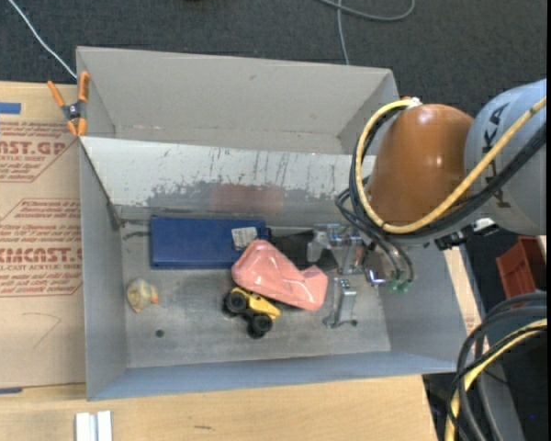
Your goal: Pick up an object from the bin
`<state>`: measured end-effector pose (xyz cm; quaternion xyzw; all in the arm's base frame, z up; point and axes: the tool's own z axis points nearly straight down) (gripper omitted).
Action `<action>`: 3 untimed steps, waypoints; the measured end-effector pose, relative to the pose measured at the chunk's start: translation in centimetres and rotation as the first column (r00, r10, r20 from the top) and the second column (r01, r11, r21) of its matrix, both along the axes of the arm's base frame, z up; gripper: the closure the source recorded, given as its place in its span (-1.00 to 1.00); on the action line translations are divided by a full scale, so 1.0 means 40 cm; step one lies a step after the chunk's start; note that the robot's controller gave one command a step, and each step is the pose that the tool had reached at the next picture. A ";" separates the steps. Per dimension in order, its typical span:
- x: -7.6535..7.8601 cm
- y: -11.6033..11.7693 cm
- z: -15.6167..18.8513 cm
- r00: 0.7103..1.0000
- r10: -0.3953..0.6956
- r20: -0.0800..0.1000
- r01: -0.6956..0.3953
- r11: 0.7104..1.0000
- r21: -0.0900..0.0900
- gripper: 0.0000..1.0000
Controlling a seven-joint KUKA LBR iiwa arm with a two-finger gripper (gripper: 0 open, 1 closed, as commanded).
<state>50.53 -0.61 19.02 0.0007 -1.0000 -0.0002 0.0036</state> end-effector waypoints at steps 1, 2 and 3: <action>0.004 0.000 0.011 1.000 0.000 0.008 0.000 1.000 0.000 -1.00; 0.019 0.022 -0.166 0.993 0.114 0.011 -0.114 0.993 -0.001 -1.00; 0.045 0.073 -0.274 0.867 0.498 0.018 -0.498 0.867 -0.005 -1.00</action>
Offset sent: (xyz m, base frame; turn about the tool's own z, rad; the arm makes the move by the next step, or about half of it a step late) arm 0.0079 0.0144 -0.1085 -0.1796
